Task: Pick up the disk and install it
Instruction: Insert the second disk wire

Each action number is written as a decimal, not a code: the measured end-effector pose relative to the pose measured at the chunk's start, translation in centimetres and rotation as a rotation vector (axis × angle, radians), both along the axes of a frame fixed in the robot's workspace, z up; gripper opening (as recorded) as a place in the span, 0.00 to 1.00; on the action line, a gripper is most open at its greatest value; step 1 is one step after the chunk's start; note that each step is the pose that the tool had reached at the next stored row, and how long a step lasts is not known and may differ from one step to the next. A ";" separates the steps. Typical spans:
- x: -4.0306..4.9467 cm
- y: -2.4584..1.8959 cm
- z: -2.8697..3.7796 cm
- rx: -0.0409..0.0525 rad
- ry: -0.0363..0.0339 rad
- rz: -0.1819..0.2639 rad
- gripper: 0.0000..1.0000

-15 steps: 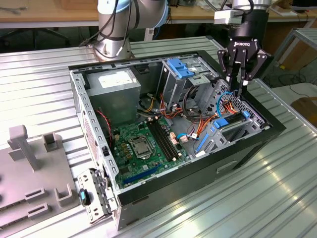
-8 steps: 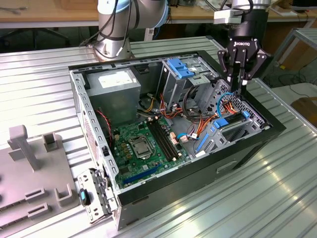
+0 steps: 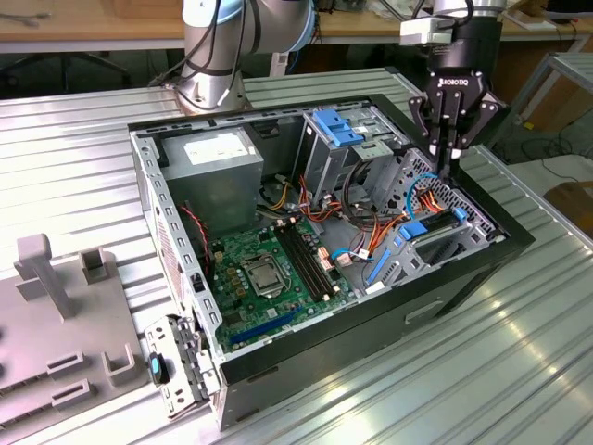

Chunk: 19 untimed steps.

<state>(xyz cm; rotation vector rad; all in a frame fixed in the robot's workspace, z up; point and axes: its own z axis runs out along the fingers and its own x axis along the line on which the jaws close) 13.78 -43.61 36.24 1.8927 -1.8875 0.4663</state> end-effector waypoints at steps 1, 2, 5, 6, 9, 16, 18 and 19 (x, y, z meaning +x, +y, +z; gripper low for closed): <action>0.00 0.00 0.00 -0.0019 0.0000 0.000 0.21; 0.00 0.00 0.01 -0.0024 0.0000 0.000 0.16; 0.00 0.00 0.00 -0.0026 0.0000 0.000 0.16; 0.00 0.00 0.00 -0.0026 0.0000 0.000 0.16; 0.00 -0.09 -0.01 -0.0024 0.0001 0.000 0.16; -0.62 -1.16 -0.11 0.0017 -0.0001 0.010 0.16; -0.76 -1.68 -0.24 0.0212 -0.0002 0.014 0.16; -0.81 -1.80 -0.28 0.0313 -0.0002 0.016 0.16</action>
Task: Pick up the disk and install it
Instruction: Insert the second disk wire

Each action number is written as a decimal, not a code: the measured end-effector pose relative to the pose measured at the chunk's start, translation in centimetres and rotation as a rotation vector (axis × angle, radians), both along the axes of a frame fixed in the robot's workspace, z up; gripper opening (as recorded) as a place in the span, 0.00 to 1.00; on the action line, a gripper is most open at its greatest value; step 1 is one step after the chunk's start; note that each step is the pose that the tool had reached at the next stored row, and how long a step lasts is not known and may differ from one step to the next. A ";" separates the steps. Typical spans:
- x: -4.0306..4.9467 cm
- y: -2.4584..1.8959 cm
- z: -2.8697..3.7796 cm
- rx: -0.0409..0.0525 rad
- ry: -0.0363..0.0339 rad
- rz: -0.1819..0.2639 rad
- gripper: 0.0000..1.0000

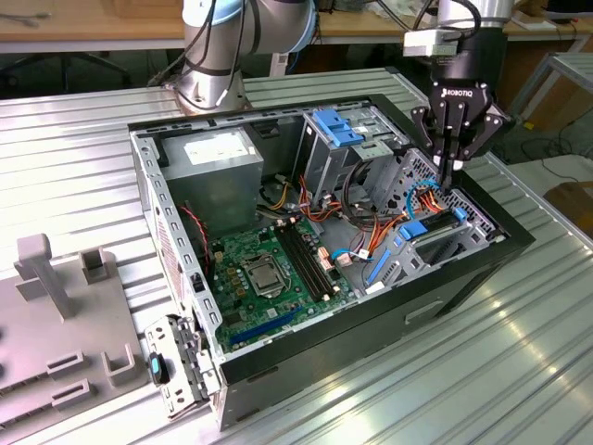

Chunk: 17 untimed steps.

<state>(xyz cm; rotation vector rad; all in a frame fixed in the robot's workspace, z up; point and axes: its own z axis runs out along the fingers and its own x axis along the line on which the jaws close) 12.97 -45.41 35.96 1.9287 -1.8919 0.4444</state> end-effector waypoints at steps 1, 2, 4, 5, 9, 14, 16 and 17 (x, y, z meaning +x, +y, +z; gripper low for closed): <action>-0.10 -0.15 -0.03 0.0234 0.0000 0.002 0.16; -0.20 -0.30 -0.05 0.0577 0.0000 0.003 0.16; -0.29 -0.47 -0.06 0.0922 0.0000 0.004 0.16; -0.32 -0.66 -0.07 0.1163 -0.0001 0.004 0.16; -0.41 -2.26 -0.09 0.1315 -0.0003 0.005 0.16; -0.57 -3.64 -0.24 0.1667 -0.0003 0.007 0.16; -0.64 -4.11 -0.32 0.1808 -0.0003 0.008 0.16; -0.67 -4.28 -0.38 0.1870 -0.0003 0.009 0.16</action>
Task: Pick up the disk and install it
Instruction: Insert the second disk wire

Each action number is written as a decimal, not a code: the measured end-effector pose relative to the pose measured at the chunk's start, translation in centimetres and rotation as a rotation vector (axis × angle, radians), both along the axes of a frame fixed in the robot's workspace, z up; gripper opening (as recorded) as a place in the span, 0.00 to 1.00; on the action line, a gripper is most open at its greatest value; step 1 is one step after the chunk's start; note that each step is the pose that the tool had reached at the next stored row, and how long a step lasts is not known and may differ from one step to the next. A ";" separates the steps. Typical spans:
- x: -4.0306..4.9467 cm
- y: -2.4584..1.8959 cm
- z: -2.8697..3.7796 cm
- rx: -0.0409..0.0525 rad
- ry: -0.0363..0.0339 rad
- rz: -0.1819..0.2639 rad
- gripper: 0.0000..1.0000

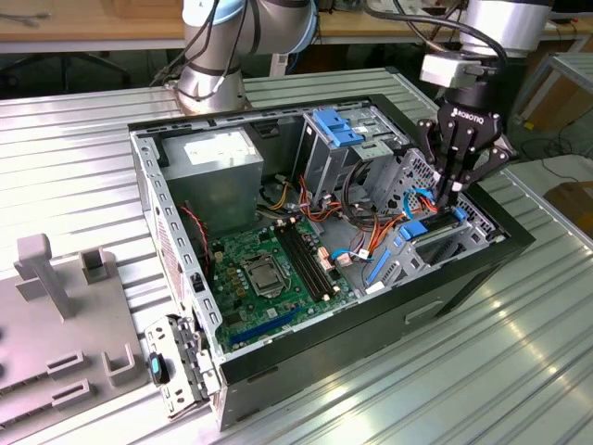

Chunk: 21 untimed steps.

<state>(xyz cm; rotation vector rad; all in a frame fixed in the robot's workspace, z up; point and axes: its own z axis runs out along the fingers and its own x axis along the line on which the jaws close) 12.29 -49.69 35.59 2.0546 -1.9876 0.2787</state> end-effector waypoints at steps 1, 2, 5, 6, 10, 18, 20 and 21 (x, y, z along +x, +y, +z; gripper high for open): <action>-0.04 -0.15 -0.12 0.0081 0.0000 0.003 0.16; -0.06 -0.22 -0.20 0.0144 0.0001 0.005 0.16; -0.07 -0.23 -0.40 0.0235 -0.0007 0.017 0.16; -0.08 -0.24 -0.42 0.0263 -0.0040 0.026 0.16; -0.19 -0.34 -0.51 0.0514 -0.0098 0.042 0.16; -0.47 -1.86 -0.75 0.1337 -0.0194 0.046 0.16; -0.51 -2.12 -0.77 0.1470 -0.0236 0.046 0.16; -0.55 -2.32 -0.77 0.1526 -0.0274 0.047 0.16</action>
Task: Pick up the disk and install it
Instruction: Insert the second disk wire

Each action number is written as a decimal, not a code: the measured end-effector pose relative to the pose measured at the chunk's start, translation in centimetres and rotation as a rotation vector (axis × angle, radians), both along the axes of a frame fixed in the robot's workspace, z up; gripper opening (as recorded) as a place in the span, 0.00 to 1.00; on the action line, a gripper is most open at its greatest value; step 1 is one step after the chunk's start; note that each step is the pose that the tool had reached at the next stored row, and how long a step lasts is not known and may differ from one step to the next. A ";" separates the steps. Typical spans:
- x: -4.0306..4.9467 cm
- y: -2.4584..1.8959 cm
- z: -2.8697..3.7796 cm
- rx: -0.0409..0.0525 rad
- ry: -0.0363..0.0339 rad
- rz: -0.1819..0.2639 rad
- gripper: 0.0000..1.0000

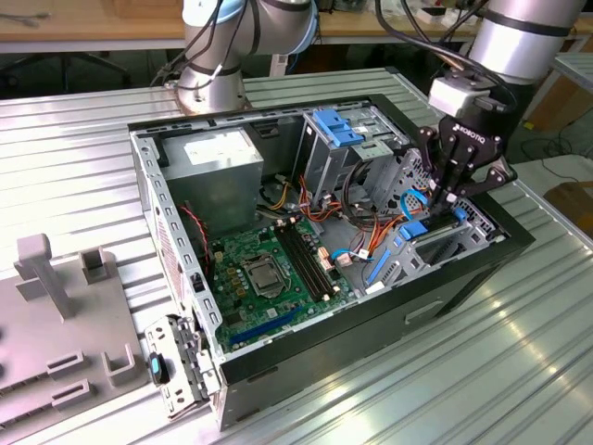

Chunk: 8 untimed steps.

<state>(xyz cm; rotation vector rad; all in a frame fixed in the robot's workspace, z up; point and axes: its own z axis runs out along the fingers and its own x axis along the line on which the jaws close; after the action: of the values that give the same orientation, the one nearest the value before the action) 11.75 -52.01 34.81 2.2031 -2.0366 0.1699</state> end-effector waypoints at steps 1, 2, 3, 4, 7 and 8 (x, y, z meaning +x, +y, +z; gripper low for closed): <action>-0.06 -0.16 0.00 0.0030 -0.0051 0.000 0.16; -0.11 -0.27 0.00 0.0039 -0.0093 0.000 0.16; -0.18 -0.34 0.00 0.0052 -0.0119 0.000 0.16; -0.24 -0.37 0.01 0.0088 -0.0155 0.000 0.16; -0.29 -0.44 0.00 0.0338 -0.0204 0.000 0.16; -0.34 -0.52 0.00 0.0444 -0.0229 0.000 0.16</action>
<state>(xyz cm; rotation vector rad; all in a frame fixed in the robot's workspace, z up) 11.41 -52.54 34.81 2.2370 -2.0723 0.1520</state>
